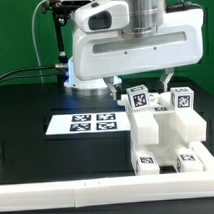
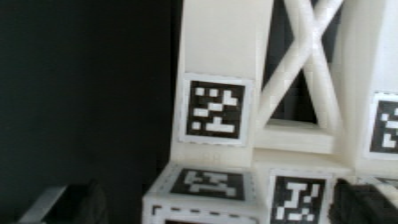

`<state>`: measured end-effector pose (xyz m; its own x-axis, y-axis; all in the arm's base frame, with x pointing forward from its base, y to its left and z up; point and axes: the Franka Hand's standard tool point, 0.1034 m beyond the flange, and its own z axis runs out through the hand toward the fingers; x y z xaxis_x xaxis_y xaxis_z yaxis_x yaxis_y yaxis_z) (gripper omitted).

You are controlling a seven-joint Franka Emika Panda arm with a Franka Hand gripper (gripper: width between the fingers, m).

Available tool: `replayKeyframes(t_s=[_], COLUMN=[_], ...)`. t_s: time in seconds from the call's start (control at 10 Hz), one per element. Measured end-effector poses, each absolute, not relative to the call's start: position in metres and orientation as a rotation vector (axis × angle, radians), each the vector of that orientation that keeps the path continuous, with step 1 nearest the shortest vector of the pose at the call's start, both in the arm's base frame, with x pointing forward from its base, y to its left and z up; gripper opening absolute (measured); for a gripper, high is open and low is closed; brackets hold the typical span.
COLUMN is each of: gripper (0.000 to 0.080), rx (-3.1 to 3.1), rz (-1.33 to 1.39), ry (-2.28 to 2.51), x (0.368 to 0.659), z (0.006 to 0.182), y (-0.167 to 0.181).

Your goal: Assemble chair

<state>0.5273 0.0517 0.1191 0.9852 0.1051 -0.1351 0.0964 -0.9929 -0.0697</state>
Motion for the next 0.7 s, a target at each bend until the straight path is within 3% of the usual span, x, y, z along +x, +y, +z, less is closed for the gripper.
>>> replayKeyframes(t_s=[0.5,0.7], gripper=[0.0649,0.0649], rx=[-3.073,-3.081], rz=[-0.127,-0.291], ry=[-0.102,-0.1], x=[0.549,0.55], z=[0.132,0.129], y=[0.044,0.039])
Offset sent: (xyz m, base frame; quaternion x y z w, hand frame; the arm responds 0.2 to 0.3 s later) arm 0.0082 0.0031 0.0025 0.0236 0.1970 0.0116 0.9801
